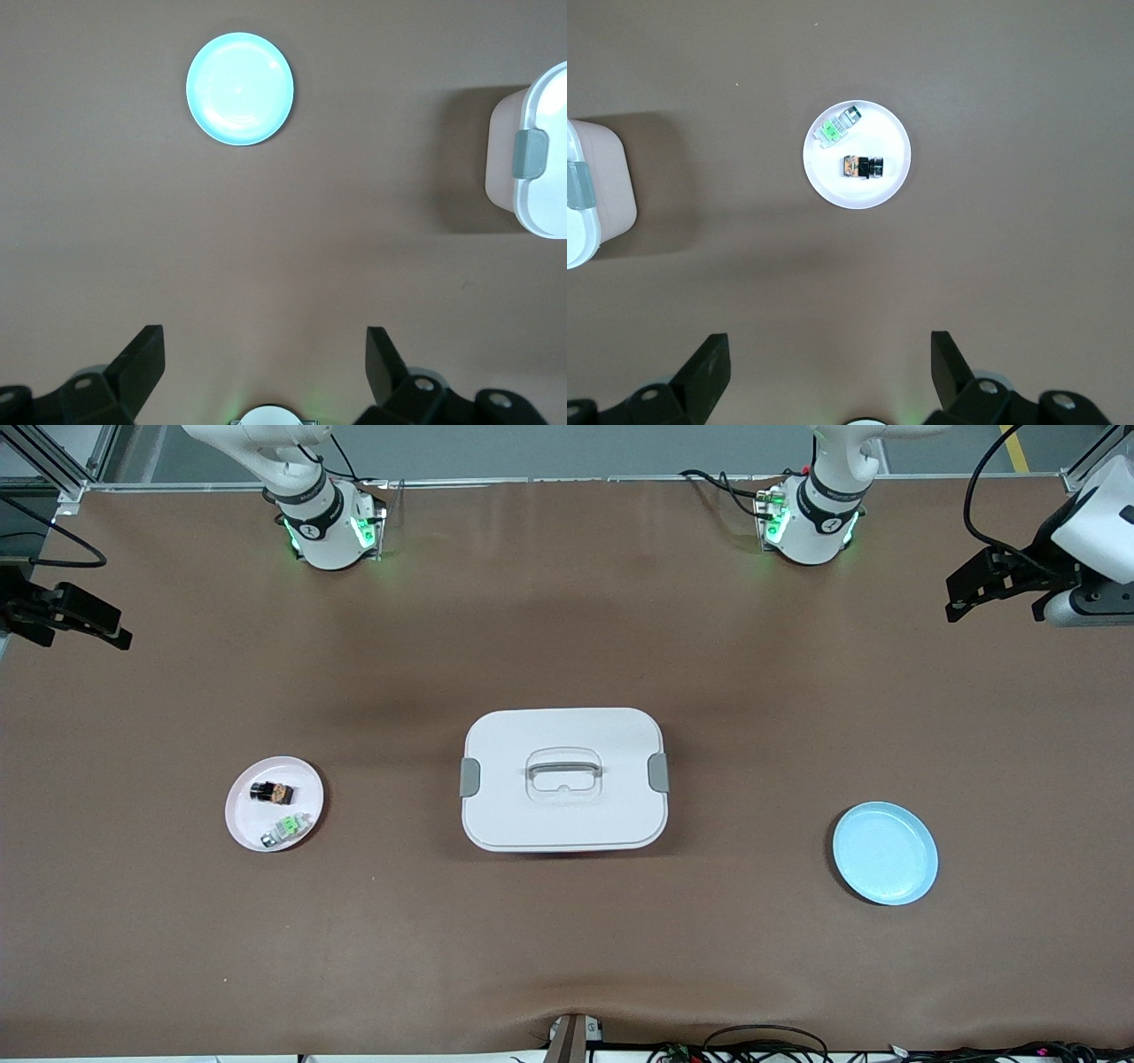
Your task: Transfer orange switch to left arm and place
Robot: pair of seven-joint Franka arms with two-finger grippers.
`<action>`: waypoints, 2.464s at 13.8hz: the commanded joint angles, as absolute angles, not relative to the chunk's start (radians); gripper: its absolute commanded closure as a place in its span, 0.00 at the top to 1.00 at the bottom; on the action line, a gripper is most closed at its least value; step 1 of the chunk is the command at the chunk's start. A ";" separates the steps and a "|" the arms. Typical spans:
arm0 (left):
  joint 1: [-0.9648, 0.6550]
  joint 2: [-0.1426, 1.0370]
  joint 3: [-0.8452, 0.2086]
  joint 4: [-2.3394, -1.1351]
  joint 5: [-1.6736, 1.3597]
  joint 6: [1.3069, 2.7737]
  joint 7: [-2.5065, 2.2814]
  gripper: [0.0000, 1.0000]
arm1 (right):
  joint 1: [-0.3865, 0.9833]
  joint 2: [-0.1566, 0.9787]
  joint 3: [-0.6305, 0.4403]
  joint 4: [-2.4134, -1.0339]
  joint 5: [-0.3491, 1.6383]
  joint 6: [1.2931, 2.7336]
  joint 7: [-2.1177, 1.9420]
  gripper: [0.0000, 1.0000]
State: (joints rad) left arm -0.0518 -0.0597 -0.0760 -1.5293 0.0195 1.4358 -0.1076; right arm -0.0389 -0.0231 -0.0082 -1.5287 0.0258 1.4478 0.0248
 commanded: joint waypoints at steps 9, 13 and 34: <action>-0.048 -0.049 -0.075 -1.503 0.014 1.414 -0.106 1.00 | -0.051 -0.029 -0.002 -1.526 0.023 1.439 0.025 1.00; -0.048 -0.049 -0.075 -1.503 0.014 1.413 -0.104 1.00 | -0.051 -0.029 -0.002 -1.526 0.023 1.437 0.025 1.00; -0.031 -0.052 -0.074 -1.505 0.008 1.413 -0.104 1.00 | -0.081 0.264 -0.003 -1.523 0.005 1.549 0.008 1.00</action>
